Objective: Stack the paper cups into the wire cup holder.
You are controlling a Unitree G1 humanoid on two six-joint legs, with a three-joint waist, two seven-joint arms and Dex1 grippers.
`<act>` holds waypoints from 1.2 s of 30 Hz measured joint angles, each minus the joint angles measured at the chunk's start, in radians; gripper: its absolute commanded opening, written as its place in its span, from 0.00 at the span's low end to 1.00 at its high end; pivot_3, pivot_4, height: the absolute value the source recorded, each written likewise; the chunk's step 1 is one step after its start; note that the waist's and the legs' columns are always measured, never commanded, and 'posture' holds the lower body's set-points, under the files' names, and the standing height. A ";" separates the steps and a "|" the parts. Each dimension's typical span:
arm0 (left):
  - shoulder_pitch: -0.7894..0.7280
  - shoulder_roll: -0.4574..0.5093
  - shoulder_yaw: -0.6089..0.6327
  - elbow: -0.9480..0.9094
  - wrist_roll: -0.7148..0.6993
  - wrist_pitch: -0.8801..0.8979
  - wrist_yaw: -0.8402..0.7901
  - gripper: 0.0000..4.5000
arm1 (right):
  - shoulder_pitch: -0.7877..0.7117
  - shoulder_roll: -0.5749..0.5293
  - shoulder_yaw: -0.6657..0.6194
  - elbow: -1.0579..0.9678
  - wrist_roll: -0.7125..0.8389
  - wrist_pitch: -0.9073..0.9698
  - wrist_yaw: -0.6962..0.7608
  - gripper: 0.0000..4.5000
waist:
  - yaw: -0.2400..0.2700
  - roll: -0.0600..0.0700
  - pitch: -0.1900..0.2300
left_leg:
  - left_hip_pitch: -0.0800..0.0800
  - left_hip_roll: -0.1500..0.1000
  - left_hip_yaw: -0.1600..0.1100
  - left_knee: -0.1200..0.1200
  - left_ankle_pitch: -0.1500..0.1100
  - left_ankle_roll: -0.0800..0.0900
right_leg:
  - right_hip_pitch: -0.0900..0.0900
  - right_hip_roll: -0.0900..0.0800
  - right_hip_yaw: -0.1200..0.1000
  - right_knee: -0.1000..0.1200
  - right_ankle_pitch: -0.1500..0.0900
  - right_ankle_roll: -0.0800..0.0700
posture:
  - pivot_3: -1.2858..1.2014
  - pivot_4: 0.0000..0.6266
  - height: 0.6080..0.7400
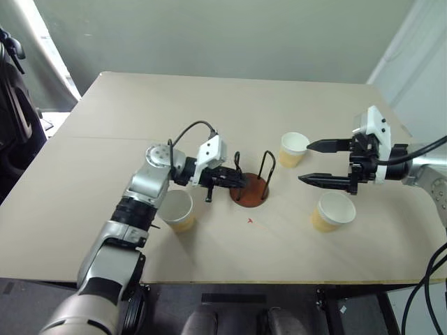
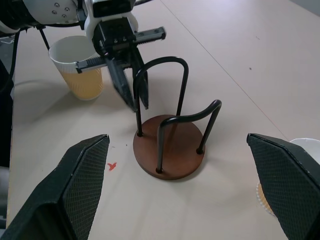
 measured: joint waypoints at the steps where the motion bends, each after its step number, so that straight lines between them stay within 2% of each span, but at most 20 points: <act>1: 0.000 -0.008 0.002 0.000 -0.003 -0.001 0.002 0.48 | 0.000 0.000 0.000 0.000 0.000 -0.002 0.000 1.00 | 0.001 0.000 0.000 | 0.000 0.000 0.000 0.000 0.000 0.000 | 0.000 0.000 0.000 0.000 0.000 0.000 | 0.52 0.24 1.00; 8: 0.001 -0.020 0.008 0.001 -0.007 -0.003 0.002 0.99 | 0.000 0.001 0.002 0.000 0.000 -0.006 0.000 1.00 | 0.000 0.000 0.000 | 0.000 0.000 0.000 0.000 0.000 0.000 | 0.000 0.000 0.000 0.000 0.000 0.000 | 0.52 0.24 1.00; 20: 0.015 0.084 0.008 0.043 0.043 -0.112 -0.030 0.99 | -0.001 0.001 0.019 0.001 -0.005 -0.009 0.005 1.00 | 0.001 0.000 0.000 | 0.000 0.000 -0.001 0.001 0.000 0.001 | 0.000 0.000 0.000 0.000 0.000 0.000 | 0.52 0.24 1.00; 29: 0.004 0.200 0.017 0.115 0.086 -0.179 -0.042 0.99 | -0.047 0.015 0.058 0.077 -0.087 -0.080 -0.007 1.00 | -0.006 0.000 0.000 | 0.000 0.000 -0.002 0.000 -0.001 0.001 | 0.000 0.000 0.000 0.000 0.000 0.000 | 0.52 0.24 1.00; 36: -0.093 0.228 0.104 0.208 0.079 -0.177 0.014 0.99 | -0.081 0.059 0.099 0.155 -0.150 -0.146 -0.009 1.00 | -0.005 0.000 0.000 | 0.000 0.000 -0.002 0.001 -0.001 0.001 | 0.000 -0.001 0.000 0.000 0.000 0.000 | 0.52 0.24 1.00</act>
